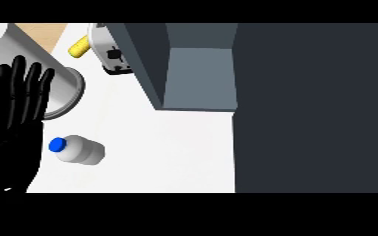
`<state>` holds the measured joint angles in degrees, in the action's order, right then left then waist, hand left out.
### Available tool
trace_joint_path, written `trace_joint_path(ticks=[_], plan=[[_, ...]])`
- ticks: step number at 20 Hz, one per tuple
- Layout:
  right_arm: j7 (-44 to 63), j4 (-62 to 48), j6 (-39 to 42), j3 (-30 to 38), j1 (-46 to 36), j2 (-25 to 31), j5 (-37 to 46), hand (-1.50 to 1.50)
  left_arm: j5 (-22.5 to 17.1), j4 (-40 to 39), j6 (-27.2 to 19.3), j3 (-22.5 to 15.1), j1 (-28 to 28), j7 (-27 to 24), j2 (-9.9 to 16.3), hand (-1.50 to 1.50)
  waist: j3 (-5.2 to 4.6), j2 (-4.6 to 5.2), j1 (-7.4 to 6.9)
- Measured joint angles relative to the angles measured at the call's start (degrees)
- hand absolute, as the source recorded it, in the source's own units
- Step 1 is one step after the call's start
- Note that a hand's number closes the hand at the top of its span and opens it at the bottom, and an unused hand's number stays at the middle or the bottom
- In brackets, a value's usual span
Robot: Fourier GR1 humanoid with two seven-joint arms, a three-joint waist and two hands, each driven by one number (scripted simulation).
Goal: Pick up the bottled water, place it into the cabinet and close the cabinet
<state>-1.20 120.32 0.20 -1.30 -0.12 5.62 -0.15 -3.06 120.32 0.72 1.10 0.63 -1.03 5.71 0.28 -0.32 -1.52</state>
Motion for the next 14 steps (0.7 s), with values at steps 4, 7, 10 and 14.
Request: trace_joint_path(ticks=[4,7,10,14], plan=[[0.75,3.03,0.32,-0.44,1.73,-0.32,-0.57,-1.50,2.71,2.05,-3.65,3.98,-3.27,0.07,-0.24,-1.50,-0.16,0.09,0.78],[2.39,4.86,0.96,-0.61,4.81,-0.73,-2.92,-1.50,5.31,3.02,-8.83,7.27,-6.12,1.98,-1.87,-1.50,-0.20,0.02,0.90],[6.87,6.68,2.59,-2.22,8.89,-0.73,-6.41,-1.50,4.67,4.11,-12.77,8.53,-9.42,6.21,-3.84,-1.50,-0.23,0.02,1.10],[11.88,12.66,3.15,-4.05,14.47,-0.75,-9.12,-1.50,7.23,9.23,-19.09,3.25,-15.16,10.49,-4.99,-1.50,-0.24,0.02,1.46]])
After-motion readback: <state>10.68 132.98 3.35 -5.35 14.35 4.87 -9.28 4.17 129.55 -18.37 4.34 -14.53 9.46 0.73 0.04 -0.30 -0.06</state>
